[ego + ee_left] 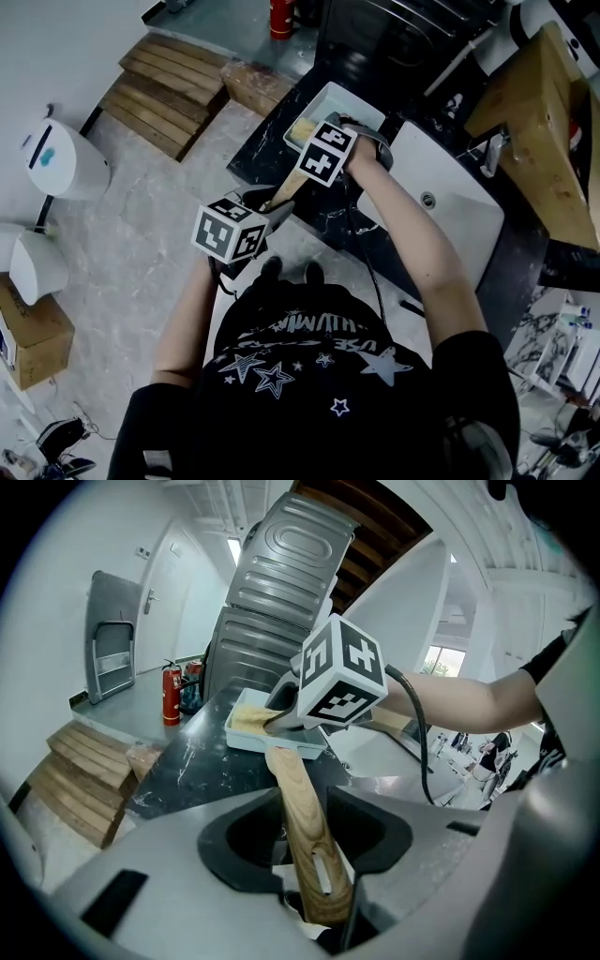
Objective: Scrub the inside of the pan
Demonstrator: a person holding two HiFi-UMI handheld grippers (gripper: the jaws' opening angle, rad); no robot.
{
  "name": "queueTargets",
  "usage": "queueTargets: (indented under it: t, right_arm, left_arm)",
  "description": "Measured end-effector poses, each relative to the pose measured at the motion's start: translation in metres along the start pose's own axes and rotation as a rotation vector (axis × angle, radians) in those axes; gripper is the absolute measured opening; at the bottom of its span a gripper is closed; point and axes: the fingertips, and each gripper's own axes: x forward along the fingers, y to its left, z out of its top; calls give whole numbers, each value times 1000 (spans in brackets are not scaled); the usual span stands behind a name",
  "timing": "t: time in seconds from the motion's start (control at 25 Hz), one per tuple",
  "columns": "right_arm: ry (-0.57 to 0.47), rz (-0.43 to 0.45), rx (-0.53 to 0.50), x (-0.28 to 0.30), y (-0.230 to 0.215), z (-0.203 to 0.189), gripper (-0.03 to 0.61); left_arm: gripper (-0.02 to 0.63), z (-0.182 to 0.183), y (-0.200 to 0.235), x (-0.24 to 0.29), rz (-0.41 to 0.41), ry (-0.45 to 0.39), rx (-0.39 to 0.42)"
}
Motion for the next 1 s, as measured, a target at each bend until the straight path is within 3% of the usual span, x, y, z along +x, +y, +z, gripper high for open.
queueTargets:
  t: [0.4,1.0]
  right_arm:
    - [-16,21,14,-3,10,6,80]
    - [113,-150,104,4,-62,-45,83]
  left_arm:
    - [163,0,1,1,-34,3,5]
    - [164,1,0,1,-48,14,16]
